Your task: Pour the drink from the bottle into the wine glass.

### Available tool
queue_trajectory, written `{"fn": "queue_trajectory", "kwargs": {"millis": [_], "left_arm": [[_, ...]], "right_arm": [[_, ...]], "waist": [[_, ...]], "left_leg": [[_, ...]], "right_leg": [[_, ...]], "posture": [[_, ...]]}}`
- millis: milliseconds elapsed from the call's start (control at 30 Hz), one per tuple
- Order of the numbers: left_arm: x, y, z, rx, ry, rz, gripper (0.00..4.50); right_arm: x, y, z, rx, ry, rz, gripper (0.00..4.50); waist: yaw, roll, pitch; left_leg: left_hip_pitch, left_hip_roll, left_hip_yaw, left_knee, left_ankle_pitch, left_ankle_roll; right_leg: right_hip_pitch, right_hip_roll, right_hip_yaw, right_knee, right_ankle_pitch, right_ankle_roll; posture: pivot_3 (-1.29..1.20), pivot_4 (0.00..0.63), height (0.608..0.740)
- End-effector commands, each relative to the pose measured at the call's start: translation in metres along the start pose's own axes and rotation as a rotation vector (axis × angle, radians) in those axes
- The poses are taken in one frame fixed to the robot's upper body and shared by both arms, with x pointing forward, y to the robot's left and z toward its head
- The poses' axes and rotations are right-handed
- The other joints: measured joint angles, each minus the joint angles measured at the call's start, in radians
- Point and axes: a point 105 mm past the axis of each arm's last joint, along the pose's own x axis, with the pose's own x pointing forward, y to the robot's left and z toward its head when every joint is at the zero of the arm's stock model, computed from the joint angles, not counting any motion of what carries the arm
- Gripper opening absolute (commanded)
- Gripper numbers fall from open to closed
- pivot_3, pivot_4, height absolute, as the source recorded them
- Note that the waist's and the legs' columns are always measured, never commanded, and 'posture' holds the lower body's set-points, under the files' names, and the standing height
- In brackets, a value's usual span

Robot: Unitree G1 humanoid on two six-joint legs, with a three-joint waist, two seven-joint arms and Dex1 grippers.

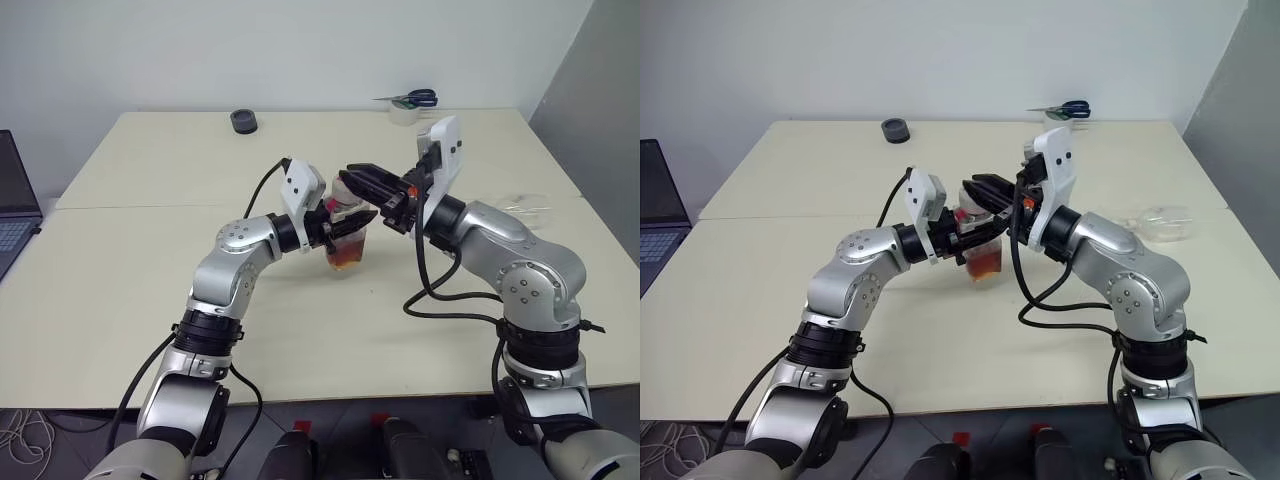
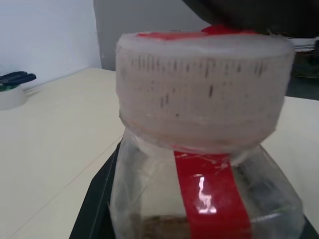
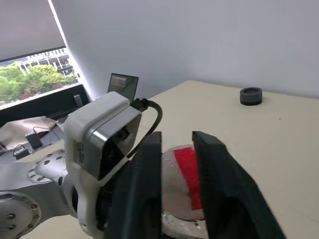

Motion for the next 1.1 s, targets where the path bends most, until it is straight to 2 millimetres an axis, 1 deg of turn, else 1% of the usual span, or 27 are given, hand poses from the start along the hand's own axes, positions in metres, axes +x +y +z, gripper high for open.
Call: {"fn": "queue_trajectory", "kwargs": {"millis": [33, 167, 200, 367, 667, 1000, 1100], "left_arm": [[0.004, -0.01, 0.032, 0.091, -0.088, -0.042, 1.77], [0.004, -0.01, 0.033, 0.092, -0.09, -0.044, 1.77], [0.004, -0.01, 0.033, 0.092, -0.09, -0.044, 1.77], [0.005, -0.011, 0.033, 0.09, -0.09, -0.048, 1.77], [0.005, -0.011, 0.031, 0.085, -0.086, -0.045, 1.77], [0.005, -0.011, 0.031, 0.086, -0.086, -0.041, 1.77], [0.005, -0.01, 0.031, 0.087, -0.086, -0.038, 1.77]], "right_arm": [[0.001, 0.007, 0.002, -0.048, -0.001, 0.028, 2.32], [0.001, 0.007, -0.001, -0.061, 0.012, 0.027, 3.73], [0.001, 0.006, -0.002, -0.066, 0.016, 0.025, 4.03], [0.001, 0.006, -0.001, -0.073, 0.011, 0.019, 4.03], [0.002, 0.003, 0.013, -0.046, -0.061, 0.004, 4.03], [0.002, 0.007, 0.01, -0.057, -0.054, 0.024, 4.03], [0.001, 0.009, 0.007, -0.067, -0.04, 0.037, 3.42]], "waist": [[0.0, 0.0, 0.0], [0.0, 0.0, 0.0], [0.0, 0.0, 0.0], [0.0, 0.0, 0.0], [0.0, 0.0, 0.0], [0.0, 0.0, 0.0], [0.0, 0.0, 0.0]], "left_leg": [[0.0, 0.0, 0.0, 0.0, 0.0, 0.0], [0.0, 0.0, 0.0, 0.0, 0.0, 0.0], [0.0, 0.0, 0.0, 0.0, 0.0, 0.0], [0.0, 0.0, 0.0, 0.0, 0.0, 0.0], [0.0, 0.0, 0.0, 0.0, 0.0, 0.0], [0.0, 0.0, 0.0, 0.0, 0.0, 0.0], [0.0, 0.0, 0.0, 0.0, 0.0, 0.0]], "right_leg": [[0.0, 0.0, 0.0, 0.0, 0.0, 0.0], [0.0, 0.0, 0.0, 0.0, 0.0, 0.0], [0.0, 0.0, 0.0, 0.0, 0.0, 0.0], [0.0, 0.0, 0.0, 0.0, 0.0, 0.0], [0.0, 0.0, 0.0, 0.0, 0.0, 0.0], [0.0, 0.0, 0.0, 0.0, 0.0, 0.0], [0.0, 0.0, 0.0, 0.0, 0.0, 0.0]], "posture": [[0.0, 0.15, 0.74], [0.0, 0.15, 0.74], [0.0, 0.15, 0.74], [0.0, 0.15, 0.74], [0.0, 0.15, 0.74], [0.0, 0.15, 0.74], [0.0, 0.15, 0.74]]}}
